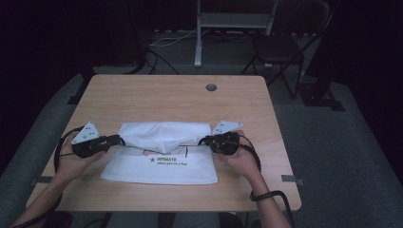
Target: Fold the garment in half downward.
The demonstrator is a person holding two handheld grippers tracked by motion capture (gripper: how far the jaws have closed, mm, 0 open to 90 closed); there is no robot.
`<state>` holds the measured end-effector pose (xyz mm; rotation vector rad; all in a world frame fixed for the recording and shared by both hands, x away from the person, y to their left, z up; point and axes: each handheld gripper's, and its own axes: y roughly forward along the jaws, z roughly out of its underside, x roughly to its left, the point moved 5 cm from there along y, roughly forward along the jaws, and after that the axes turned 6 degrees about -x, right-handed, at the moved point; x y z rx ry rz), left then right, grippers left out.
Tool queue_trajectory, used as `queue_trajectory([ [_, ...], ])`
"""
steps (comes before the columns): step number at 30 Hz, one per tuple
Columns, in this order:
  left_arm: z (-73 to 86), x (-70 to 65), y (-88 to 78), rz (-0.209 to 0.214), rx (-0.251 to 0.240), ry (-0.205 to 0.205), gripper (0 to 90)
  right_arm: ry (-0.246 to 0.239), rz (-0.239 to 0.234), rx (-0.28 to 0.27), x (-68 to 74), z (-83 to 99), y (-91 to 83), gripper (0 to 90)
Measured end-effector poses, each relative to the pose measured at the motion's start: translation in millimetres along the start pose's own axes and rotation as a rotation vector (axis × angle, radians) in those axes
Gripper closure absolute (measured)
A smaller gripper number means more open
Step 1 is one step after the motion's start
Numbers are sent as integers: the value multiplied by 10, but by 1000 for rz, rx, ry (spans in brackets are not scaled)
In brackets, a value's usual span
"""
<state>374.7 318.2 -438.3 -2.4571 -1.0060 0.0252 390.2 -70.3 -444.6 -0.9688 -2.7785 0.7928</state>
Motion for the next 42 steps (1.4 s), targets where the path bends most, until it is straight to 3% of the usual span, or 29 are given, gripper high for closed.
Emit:
queue_trajectory([
  [42,50,-199,-216,6,-10,50,816,-43,-26,6,206,29,-139,809],
])
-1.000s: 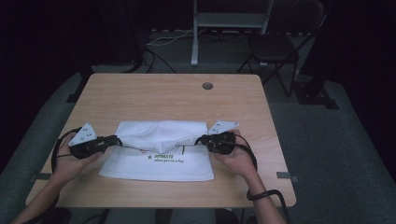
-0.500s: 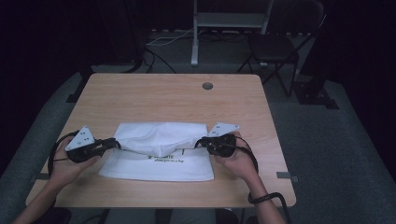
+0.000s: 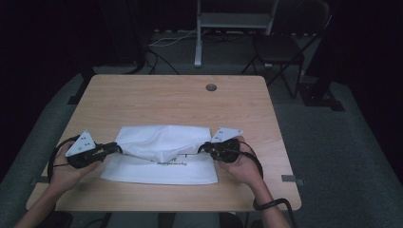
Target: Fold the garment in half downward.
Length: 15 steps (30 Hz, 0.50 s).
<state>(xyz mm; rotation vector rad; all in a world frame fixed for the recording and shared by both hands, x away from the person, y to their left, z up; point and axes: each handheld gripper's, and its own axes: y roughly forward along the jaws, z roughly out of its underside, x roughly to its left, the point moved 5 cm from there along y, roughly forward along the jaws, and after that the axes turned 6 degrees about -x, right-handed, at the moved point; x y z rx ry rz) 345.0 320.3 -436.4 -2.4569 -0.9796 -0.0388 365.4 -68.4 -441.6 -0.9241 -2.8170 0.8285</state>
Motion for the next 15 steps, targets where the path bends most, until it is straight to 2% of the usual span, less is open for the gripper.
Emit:
queue_trajectory([
  [15,30,-73,-66,5,-7,10,816,-8,2,-4,56,12,-49,809],
])
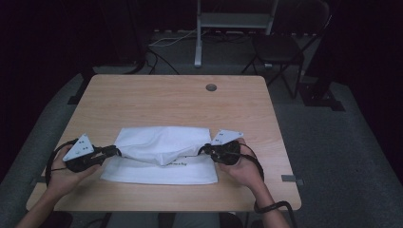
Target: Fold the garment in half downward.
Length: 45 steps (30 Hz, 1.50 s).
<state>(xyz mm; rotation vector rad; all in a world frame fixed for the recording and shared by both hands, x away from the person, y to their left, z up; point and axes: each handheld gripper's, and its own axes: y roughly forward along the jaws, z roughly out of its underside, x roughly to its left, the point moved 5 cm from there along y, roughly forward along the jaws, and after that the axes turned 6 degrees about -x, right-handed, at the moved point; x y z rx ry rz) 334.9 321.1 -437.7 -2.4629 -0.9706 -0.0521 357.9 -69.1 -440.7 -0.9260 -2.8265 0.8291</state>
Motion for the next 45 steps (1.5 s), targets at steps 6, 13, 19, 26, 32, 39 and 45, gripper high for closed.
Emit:
queue_trajectory([
  [6,13,-34,-22,3,0,7,816,-4,-1,-3,30,16,-38,809],
  [13,35,-74,-46,8,2,10,816,-5,-5,1,70,56,-63,807],
  [19,62,-105,-70,7,4,13,816,-12,-10,2,131,73,-95,807],
  [26,85,-138,-91,12,4,12,816,-23,-11,3,164,90,-124,805],
  [32,84,-163,-129,13,1,19,816,-19,-16,6,208,110,-143,805],
  [39,60,-184,-163,12,-9,27,815,-27,-14,1,234,107,-159,805],
  [45,44,-203,-198,13,-15,29,815,-33,-18,-6,270,89,-186,805],
])
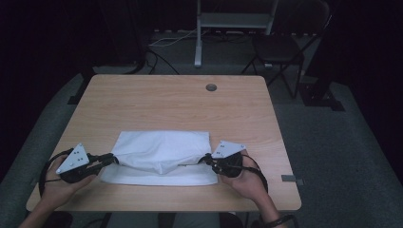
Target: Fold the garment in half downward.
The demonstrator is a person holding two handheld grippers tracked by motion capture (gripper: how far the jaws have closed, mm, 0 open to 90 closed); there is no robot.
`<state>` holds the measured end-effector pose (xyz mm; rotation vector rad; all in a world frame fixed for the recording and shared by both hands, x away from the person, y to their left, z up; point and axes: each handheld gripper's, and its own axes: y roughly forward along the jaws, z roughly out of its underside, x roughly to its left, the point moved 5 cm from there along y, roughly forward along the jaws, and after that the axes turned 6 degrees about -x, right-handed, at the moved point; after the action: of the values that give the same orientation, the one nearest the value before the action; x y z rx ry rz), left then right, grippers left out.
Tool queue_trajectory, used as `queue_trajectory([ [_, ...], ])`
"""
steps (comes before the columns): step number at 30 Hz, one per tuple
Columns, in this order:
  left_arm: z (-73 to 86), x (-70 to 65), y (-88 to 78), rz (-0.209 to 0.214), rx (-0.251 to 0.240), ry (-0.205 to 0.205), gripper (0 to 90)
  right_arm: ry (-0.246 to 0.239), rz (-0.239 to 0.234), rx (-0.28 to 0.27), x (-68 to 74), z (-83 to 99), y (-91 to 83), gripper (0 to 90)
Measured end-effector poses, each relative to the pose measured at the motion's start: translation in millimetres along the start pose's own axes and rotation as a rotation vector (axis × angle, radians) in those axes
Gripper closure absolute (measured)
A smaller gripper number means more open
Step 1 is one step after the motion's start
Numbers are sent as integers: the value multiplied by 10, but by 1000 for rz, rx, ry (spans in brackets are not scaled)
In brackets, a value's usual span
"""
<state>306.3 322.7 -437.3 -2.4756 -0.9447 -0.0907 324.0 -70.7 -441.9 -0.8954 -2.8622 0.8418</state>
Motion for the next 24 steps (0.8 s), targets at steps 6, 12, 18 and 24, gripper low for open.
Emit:
queue_trajectory([
  [6,11,-22,-31,4,1,5,815,-6,-5,2,38,5,-20,805],
  [12,26,-37,-52,2,2,3,815,-13,-8,1,73,8,-42,805],
  [18,14,-50,-81,1,-6,7,815,-18,-8,-9,100,-11,-68,805],
  [24,13,-71,-103,2,-11,7,815,-23,-11,-10,134,-16,-87,805],
])
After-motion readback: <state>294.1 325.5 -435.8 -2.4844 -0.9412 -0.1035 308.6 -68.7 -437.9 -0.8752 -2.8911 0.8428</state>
